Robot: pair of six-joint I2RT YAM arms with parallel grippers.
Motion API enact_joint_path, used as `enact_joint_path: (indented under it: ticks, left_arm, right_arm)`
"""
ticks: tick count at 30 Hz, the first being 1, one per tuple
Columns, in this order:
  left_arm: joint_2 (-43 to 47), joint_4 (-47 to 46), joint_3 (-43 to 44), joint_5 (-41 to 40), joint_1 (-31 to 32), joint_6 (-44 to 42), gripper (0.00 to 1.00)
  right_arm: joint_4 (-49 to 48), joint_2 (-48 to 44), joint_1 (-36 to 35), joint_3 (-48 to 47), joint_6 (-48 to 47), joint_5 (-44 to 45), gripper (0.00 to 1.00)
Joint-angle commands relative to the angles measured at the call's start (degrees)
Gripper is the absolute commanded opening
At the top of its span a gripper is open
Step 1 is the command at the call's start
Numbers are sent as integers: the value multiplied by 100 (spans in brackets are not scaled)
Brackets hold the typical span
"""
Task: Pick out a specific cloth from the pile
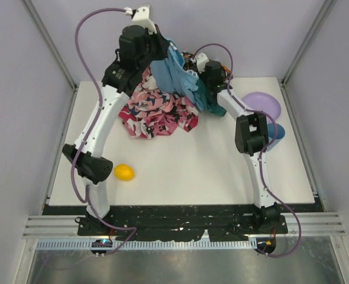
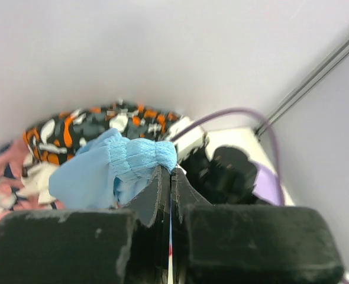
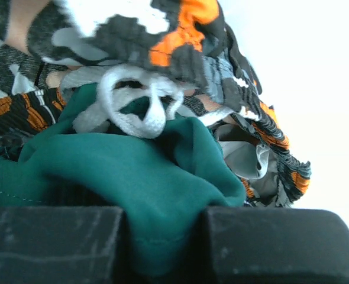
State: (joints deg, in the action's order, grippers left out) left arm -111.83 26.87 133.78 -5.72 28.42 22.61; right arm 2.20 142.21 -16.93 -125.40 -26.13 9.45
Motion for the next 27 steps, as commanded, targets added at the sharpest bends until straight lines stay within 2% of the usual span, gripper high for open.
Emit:
enact_joint_path:
  ticks: [1,13,20,23,25,27]
  left_arm:
    - [917,-692,799,26,-30,-573,0]
    - [2121,-868,756,141,-30,-899,0]
    - [2473,-596,580,395,-4,-750,0]
    - [2631,-394,413,545,58,-688,0]
    - [2806,-341,185,764,93,-627,0]
    - [3017,-323,-105,870,111,-530,0]
  right_arm:
    - [185,-273,-144,69,-94,48,5]
    - [334,-124,-451,-11,-409,-198,8]
    - [369,-237,-768,69,-744,-224,16]
    - [518,-500,-768,235,-683,-496,23]
    - [693,-728,-768,367,-596,-724,32]
    - [905,-1018,-768,543,-472,-857,47]
